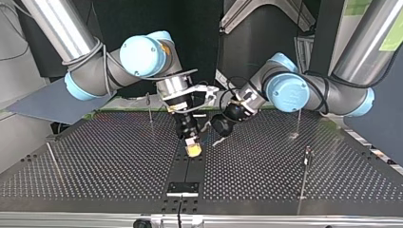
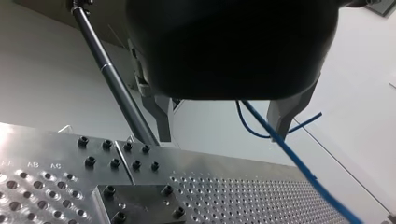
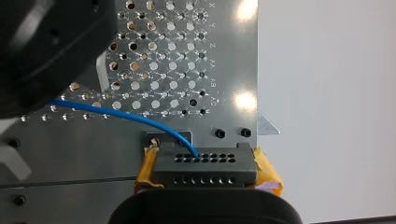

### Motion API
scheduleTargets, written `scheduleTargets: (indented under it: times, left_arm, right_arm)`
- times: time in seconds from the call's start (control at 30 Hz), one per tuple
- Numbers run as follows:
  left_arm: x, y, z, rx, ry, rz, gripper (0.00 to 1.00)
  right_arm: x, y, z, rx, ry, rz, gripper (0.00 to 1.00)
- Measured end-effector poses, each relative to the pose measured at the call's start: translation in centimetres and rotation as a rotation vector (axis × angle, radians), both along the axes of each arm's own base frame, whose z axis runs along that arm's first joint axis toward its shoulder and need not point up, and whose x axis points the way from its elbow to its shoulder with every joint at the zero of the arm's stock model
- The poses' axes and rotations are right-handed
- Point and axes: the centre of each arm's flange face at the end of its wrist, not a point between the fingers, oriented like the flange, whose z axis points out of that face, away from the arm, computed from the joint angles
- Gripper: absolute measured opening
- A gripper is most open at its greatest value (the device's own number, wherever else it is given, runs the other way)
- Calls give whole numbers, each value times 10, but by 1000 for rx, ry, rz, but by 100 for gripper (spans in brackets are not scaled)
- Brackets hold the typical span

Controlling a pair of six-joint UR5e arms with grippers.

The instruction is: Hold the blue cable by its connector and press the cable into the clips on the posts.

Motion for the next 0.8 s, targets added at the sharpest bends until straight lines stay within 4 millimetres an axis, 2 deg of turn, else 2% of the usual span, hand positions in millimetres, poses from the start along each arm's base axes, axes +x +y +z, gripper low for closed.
scheduleTargets:
  times: [0.27, 0.5, 0.57, 0.6, 0.63, 0.67, 0.7, 0.77, 0.8]
  left_arm:
    - [-1, -4, 0, -4, -5, -9, 100]
    - [2, -10, -15, 8, 18, -18, 100]
    - [2, -11, -17, 12, 17, -20, 90]
    - [3, -12, -18, 12, 15, -20, 90]
    - [3, -11, -18, 13, 12, -19, 83]
    - [4, -11, -18, 14, 8, -17, 69]
    - [4, -11, -17, 16, 1, -15, 69]
    - [5, -11, -17, 23, -9, -10, 52]
    - [6, -10, -17, 28, -15, -5, 52]
  right_arm:
    - [1, 1, -1, 1, 1, 3, 0]
    - [2, 2, -1, 0, 1, 6, 0]
    - [2, 2, -1, 0, 2, 6, 0]
    - [2, 2, -1, 0, 2, 6, 0]
    - [2, 2, -1, 0, 2, 7, 0]
    - [2, 2, -1, 0, 2, 7, 0]
    - [2, 2, -1, 0, 2, 7, 0]
    - [2, 2, -1, 0, 2, 7, 0]
    - [2, 2, -1, 0, 2, 7, 0]
